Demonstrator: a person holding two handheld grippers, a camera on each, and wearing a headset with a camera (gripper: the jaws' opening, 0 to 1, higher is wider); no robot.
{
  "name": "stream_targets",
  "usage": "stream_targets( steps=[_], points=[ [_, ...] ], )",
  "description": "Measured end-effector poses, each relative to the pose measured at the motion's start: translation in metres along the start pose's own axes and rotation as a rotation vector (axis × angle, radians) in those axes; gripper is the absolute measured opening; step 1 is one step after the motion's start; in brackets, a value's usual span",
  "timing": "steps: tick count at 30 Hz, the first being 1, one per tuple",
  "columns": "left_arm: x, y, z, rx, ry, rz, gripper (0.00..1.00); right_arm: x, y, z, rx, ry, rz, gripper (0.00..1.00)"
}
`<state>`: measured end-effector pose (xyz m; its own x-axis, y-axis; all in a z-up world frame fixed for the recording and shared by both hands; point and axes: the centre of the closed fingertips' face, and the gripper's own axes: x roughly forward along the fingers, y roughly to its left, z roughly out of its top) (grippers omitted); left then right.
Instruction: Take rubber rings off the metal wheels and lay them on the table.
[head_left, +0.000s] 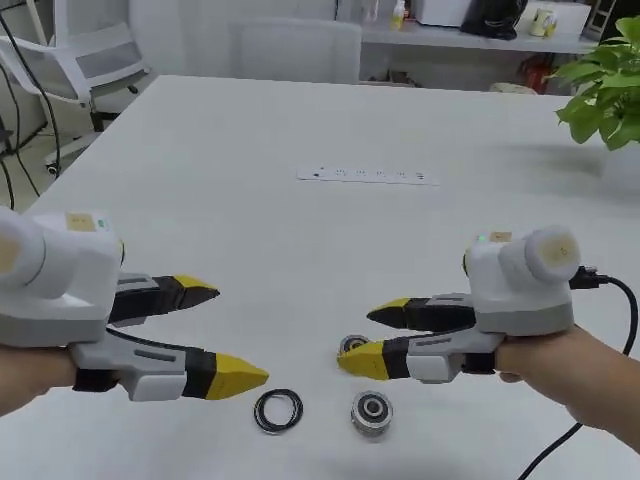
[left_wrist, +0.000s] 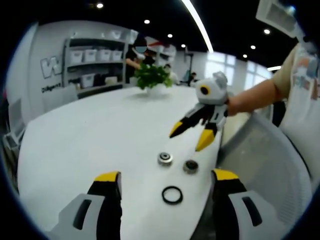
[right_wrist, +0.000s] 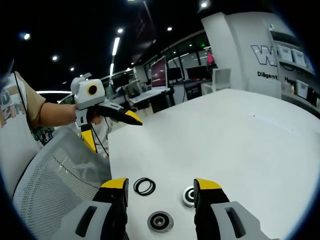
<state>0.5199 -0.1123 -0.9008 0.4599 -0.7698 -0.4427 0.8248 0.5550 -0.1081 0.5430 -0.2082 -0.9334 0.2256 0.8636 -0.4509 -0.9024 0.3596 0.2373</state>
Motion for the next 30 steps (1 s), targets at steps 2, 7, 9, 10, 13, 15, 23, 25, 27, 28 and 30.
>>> stream_targets(
  steps=[2,7,9,10,13,15,23,25,27,28,30],
  points=[
    [-0.001,-0.001,0.001,-0.003,-0.006,0.002,0.75,-0.005,-0.001,-0.001,0.001,-0.003,-0.007,0.53],
    [-0.002,-0.002,0.001,0.000,-0.008,0.004,0.76,-0.015,-0.002,-0.004,-0.011,-0.001,-0.029,0.56],
    [-0.003,-0.004,0.001,0.002,-0.006,0.005,0.77,-0.019,-0.003,-0.005,-0.020,0.001,-0.035,0.57],
    [-0.003,-0.004,0.001,0.003,-0.006,0.005,0.78,-0.022,-0.004,-0.006,-0.027,0.006,-0.040,0.58],
    [-0.003,-0.006,0.001,0.007,-0.006,0.006,0.79,-0.027,-0.004,-0.009,-0.029,0.004,-0.047,0.61],
    [-0.003,-0.008,0.001,0.010,-0.007,0.007,0.80,-0.031,-0.004,-0.011,-0.038,0.005,-0.055,0.63],
    [-0.004,-0.013,0.001,0.008,-0.014,0.007,0.81,-0.045,-0.004,-0.020,-0.052,0.007,-0.079,0.69],
    [-0.004,-0.013,0.001,0.002,-0.021,0.009,0.82,-0.049,-0.004,-0.022,-0.049,0.005,-0.085,0.70],
    [-0.004,-0.014,0.000,0.001,-0.022,0.011,0.82,-0.052,-0.003,-0.024,-0.049,0.005,-0.090,0.70],
    [-0.005,-0.015,0.000,0.003,-0.021,0.012,0.82,-0.054,-0.003,-0.026,-0.050,0.009,-0.096,0.70],
    [-0.006,-0.017,0.000,0.002,-0.023,0.011,0.82,-0.058,-0.002,-0.029,-0.051,0.009,-0.102,0.70]
  ],
)
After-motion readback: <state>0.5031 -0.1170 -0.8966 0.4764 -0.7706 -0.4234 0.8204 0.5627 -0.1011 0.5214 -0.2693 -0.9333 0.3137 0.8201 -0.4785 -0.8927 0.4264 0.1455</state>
